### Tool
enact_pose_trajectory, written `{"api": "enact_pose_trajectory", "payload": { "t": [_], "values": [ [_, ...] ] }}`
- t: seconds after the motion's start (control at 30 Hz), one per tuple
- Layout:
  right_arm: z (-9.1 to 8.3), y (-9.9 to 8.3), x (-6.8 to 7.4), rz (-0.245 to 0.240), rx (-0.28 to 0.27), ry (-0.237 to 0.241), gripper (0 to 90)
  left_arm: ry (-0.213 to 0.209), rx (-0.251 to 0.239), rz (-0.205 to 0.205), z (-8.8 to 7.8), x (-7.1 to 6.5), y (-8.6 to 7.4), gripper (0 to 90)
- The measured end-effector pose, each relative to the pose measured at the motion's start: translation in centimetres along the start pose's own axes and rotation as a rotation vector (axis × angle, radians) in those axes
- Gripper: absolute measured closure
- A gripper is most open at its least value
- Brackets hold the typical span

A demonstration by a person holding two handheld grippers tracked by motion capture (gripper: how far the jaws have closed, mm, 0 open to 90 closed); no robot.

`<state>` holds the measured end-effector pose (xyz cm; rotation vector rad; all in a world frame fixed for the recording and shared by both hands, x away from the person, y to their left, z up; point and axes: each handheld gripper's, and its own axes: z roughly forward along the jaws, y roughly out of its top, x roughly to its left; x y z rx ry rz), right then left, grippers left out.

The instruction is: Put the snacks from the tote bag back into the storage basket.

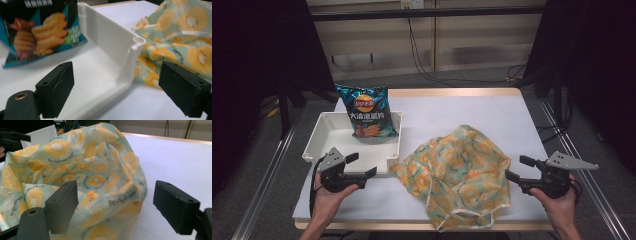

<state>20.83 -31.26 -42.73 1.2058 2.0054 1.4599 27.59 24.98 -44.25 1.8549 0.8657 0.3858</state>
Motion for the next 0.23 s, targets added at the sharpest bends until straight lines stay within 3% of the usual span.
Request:
{"api": "enact_pose_trajectory", "payload": {
  "t": [0.03, 0.17, 0.23],
  "values": [
    [-0.1, -0.1, 0.0, 0.004, 0.001, -0.004, 19.0, -0.012, 0.000, -0.003, -0.1, -0.2, -0.3, 12.6],
    [-0.3, -0.4, -0.3, 0.013, 0.001, -0.011, 18.6, -0.014, 0.035, 0.050, -0.4, -1.3, -1.7, 13.1],
    [-0.4, -0.5, -0.4, 0.014, 0.000, -0.015, 19.0, -0.023, 0.044, 0.053, -0.2, -1.2, -1.6, 13.5]
  ]
}}
